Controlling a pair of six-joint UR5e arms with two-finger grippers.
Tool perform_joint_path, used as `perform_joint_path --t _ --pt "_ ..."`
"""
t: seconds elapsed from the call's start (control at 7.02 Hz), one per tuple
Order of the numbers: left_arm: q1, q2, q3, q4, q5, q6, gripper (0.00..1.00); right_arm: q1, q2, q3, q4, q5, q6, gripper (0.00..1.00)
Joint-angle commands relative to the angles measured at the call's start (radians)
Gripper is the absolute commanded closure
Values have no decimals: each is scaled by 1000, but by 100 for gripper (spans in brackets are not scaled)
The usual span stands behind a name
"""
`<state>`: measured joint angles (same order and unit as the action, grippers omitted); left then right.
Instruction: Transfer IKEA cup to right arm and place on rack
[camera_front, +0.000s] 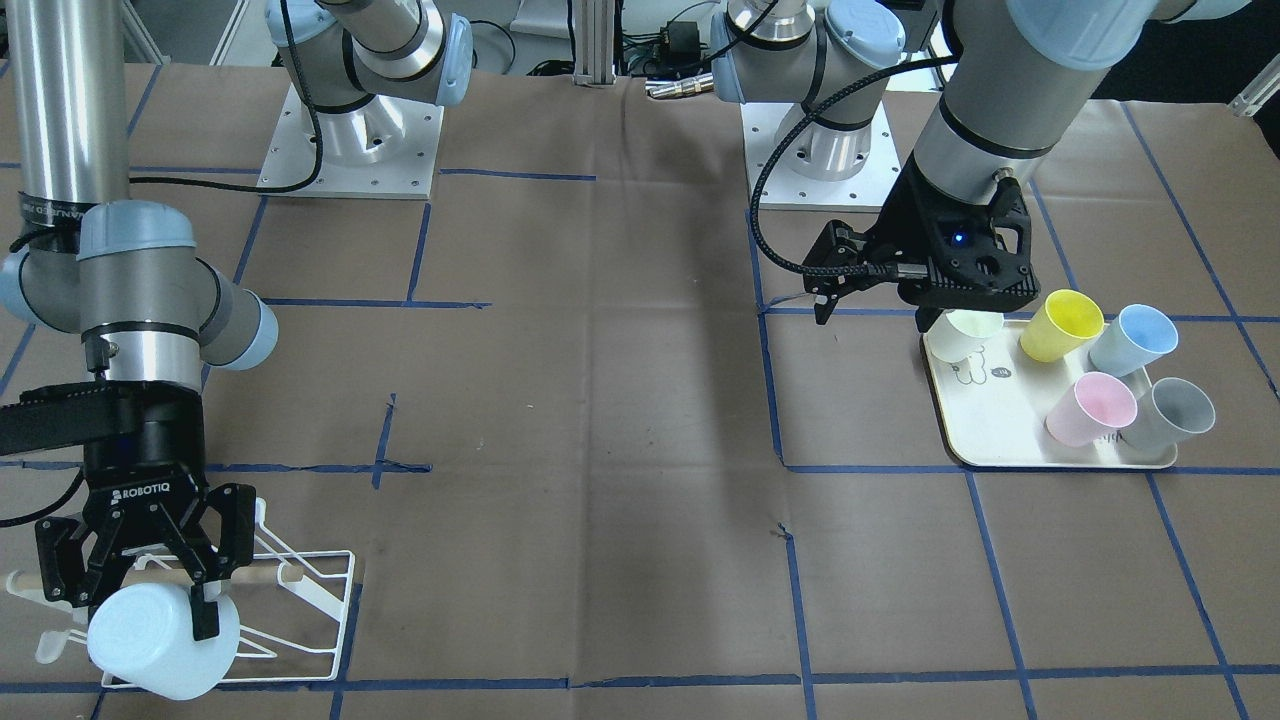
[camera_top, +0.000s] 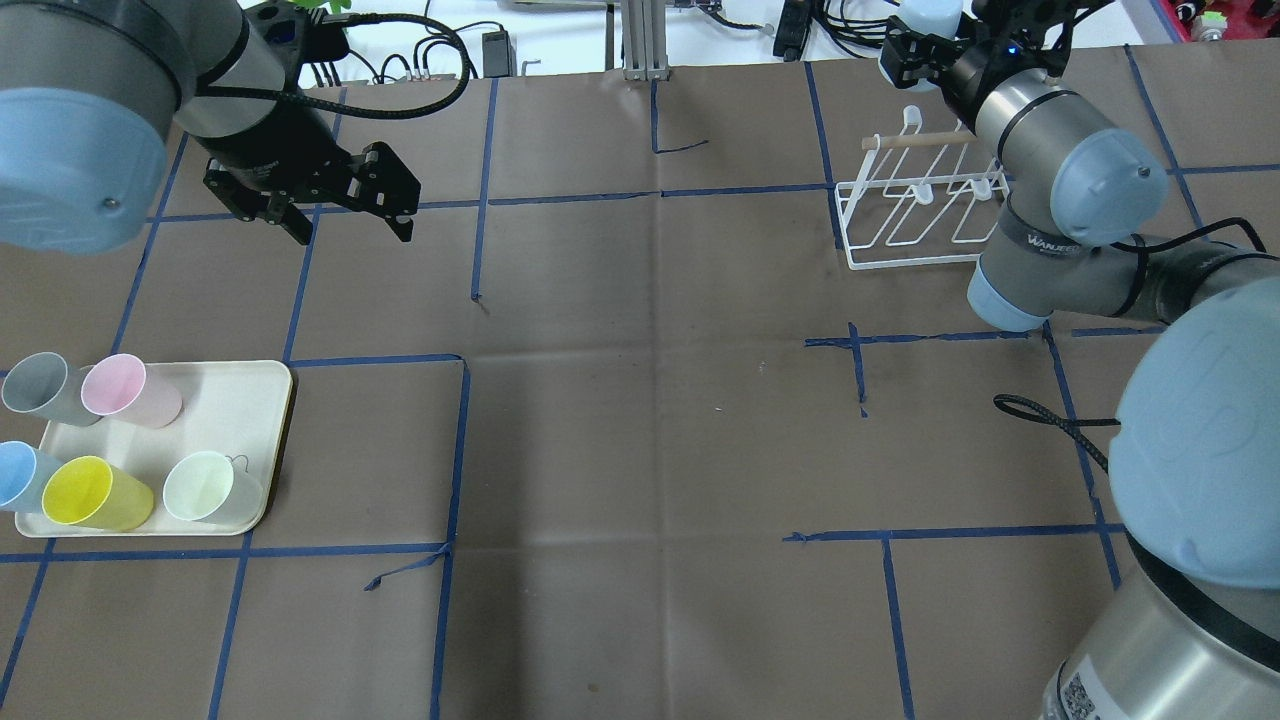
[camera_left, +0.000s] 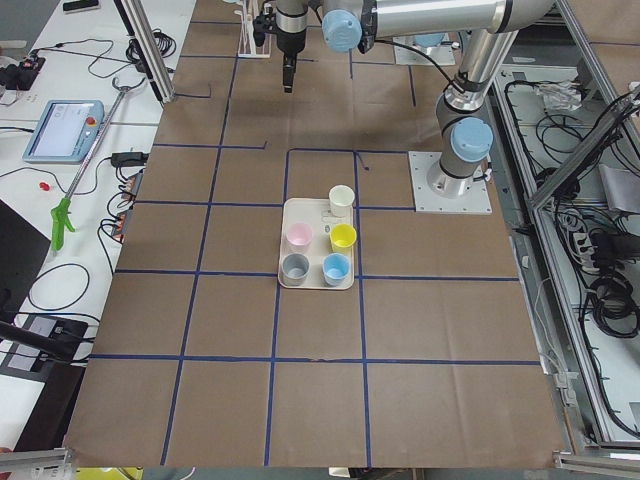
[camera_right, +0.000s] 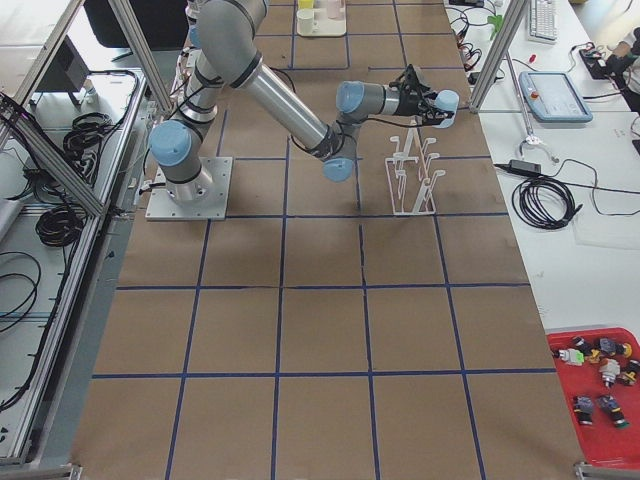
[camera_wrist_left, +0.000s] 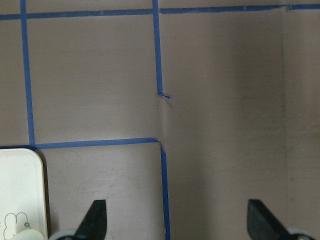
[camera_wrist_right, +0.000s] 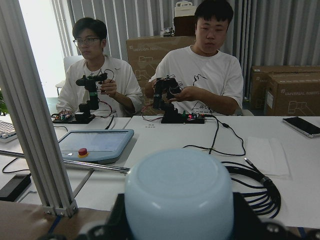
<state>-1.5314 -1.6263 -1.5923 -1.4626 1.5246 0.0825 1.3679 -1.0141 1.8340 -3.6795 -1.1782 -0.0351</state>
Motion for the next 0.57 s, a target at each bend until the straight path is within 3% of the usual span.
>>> perform_joint_path --t 0.0,0.43 --pt "-9 5 6 -62 0 -4 0 -3 43 -12 -7 0 0 73" --pt "-22 89 -112 -50 2 2 0 -3 49 -1 -2 0 3 73"
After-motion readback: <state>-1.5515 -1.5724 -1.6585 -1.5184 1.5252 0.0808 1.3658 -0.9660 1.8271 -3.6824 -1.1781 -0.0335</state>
